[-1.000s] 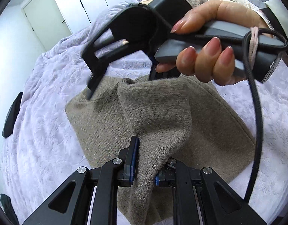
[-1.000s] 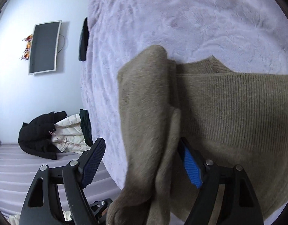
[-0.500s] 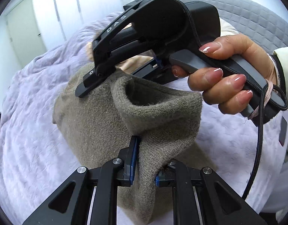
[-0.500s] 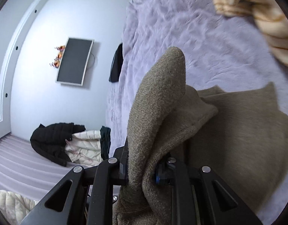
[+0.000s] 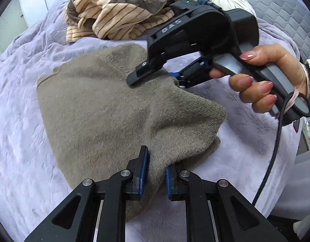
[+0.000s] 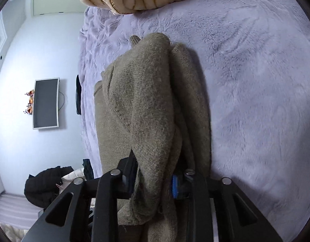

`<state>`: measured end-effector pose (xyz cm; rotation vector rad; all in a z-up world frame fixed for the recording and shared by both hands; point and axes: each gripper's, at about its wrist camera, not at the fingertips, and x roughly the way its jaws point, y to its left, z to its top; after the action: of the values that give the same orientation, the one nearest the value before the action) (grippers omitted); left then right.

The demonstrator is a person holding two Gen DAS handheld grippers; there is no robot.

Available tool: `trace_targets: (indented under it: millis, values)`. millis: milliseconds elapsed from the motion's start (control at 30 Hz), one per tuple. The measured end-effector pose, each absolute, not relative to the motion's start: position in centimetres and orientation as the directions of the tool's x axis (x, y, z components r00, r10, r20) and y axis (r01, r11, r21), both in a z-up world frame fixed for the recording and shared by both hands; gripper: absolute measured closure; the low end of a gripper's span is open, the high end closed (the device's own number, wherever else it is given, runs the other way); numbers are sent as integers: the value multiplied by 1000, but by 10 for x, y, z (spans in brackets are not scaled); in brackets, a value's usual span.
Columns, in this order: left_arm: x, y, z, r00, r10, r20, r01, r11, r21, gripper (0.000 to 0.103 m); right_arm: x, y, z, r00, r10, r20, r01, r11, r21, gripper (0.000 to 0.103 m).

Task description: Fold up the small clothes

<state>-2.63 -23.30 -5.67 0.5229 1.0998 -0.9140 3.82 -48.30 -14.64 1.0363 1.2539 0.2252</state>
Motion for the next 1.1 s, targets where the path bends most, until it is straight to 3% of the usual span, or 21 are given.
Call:
trace_targets:
  millis: [67,200,367,500,533,633,800,1100]
  values:
    - [-30,-227,-52,153,-357,-922,819,567,-84,85,36,-481,-137,325,639,-697,379,587,715,47]
    - [-34,-205,-38,137,-362,-922,765,629,-134,85,16,-481,-101,306,547,-779,371,685,627,46]
    - [-15,-177,-26,152,-347,-925,683,714,-155,85,-19,-472,-56,365,508,-781,314,722,616,46]
    - [10,-165,-30,144,-342,-929,612,768,-188,85,-21,-431,-47,295,501,-814,211,796,567,46]
    - [17,-164,-31,140,-351,-926,592,779,-206,85,-18,-422,-55,252,473,-844,201,828,524,47]
    - [29,-172,-47,130,-325,-937,566,800,-199,85,-22,-406,-81,185,473,-861,244,827,507,95]
    - [23,-169,-97,75,-241,-968,551,819,-162,85,-45,-418,-112,133,377,-917,338,852,400,96]
    - [12,-161,-89,70,-215,-974,534,833,-145,85,-67,-432,-116,160,407,-899,433,790,434,95]
